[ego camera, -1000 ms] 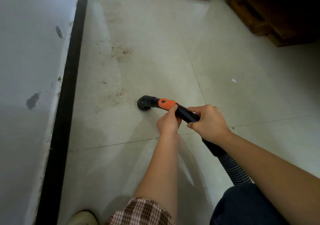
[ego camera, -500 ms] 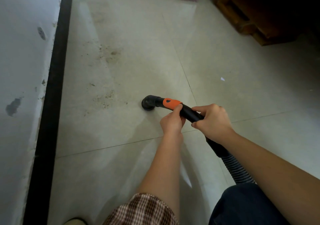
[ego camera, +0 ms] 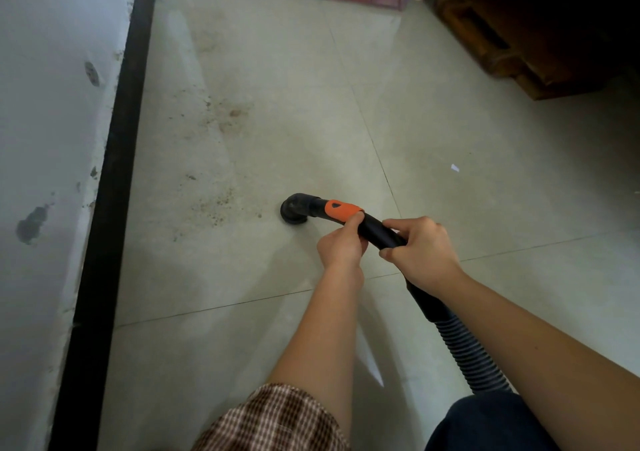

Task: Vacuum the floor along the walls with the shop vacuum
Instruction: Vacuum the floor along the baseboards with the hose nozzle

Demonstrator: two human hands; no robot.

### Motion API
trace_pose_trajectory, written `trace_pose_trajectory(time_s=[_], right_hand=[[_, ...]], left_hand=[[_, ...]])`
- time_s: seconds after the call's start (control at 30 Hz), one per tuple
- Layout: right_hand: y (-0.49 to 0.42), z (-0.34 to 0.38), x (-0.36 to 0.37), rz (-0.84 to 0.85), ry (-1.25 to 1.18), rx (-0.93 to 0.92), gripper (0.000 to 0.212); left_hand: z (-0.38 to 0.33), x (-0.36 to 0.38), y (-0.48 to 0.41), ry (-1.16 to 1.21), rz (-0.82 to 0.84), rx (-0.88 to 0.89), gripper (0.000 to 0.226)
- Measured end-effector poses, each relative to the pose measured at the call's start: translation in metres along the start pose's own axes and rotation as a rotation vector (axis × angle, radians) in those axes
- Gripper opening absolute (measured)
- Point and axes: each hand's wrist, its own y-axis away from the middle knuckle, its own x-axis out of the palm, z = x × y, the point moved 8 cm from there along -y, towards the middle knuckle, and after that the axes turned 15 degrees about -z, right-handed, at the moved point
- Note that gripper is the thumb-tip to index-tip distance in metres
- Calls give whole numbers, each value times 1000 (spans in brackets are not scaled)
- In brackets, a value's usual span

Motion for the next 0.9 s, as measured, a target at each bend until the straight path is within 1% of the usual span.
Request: trace_pose_trajectory(time_s=[0.3,0.57,0.9], right_hand=[[-7,29,20,24,-21,-44,24],[-8,50,31,45,-82,-35,36],[-6,89,58,92,-111,-94,34]], left_hand=[[-26,-18,-16,71,-35,-2,16],[-44,-35,-20,100,-62,-5,15],[-74,-67,-29,190,-103,1,12]])
